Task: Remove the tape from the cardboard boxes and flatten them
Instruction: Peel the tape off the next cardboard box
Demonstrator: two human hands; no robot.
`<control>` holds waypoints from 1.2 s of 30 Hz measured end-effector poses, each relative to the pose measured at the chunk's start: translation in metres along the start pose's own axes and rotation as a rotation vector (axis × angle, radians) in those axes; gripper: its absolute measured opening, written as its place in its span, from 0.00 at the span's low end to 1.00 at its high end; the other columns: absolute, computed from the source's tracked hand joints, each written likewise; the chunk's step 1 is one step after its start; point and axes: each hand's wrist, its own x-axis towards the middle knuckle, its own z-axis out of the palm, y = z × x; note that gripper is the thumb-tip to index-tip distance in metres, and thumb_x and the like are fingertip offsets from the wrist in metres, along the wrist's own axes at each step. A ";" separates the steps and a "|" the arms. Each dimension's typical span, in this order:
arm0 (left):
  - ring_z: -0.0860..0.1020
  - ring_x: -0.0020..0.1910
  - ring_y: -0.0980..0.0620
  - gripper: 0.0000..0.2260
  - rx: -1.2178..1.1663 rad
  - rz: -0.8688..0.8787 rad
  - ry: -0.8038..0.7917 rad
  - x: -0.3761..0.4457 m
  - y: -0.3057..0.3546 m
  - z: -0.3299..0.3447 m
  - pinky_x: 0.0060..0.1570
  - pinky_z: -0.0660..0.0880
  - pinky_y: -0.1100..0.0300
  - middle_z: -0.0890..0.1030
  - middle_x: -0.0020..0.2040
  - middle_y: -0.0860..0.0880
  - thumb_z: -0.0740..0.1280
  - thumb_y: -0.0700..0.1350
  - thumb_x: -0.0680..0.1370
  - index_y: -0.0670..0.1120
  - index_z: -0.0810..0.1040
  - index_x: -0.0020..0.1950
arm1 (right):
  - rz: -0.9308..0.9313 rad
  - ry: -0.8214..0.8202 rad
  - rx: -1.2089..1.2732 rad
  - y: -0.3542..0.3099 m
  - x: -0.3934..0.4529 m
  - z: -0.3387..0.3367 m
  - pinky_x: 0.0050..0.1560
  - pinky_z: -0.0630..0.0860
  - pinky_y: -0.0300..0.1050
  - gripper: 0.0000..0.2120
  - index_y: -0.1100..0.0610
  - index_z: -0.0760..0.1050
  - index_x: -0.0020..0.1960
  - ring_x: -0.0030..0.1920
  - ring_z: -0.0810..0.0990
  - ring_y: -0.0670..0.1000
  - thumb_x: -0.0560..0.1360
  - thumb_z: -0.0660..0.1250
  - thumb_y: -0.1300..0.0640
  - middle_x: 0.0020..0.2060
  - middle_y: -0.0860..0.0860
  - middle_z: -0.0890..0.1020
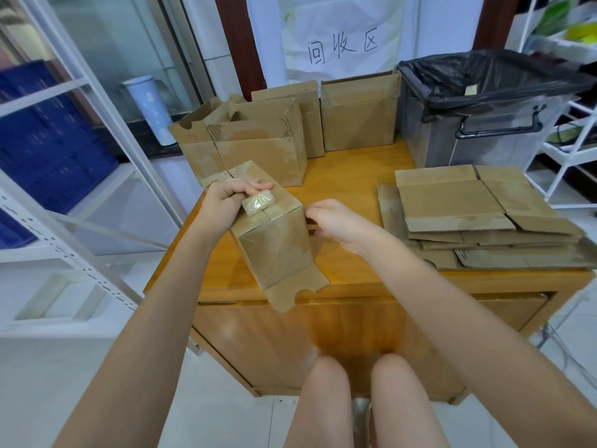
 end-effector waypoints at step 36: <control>0.76 0.58 0.63 0.18 -0.022 0.006 0.003 0.001 0.000 0.004 0.61 0.70 0.70 0.83 0.47 0.57 0.57 0.27 0.77 0.44 0.81 0.38 | -0.207 0.013 -0.091 0.024 0.001 -0.007 0.63 0.73 0.49 0.07 0.58 0.73 0.56 0.58 0.77 0.56 0.80 0.60 0.63 0.56 0.58 0.79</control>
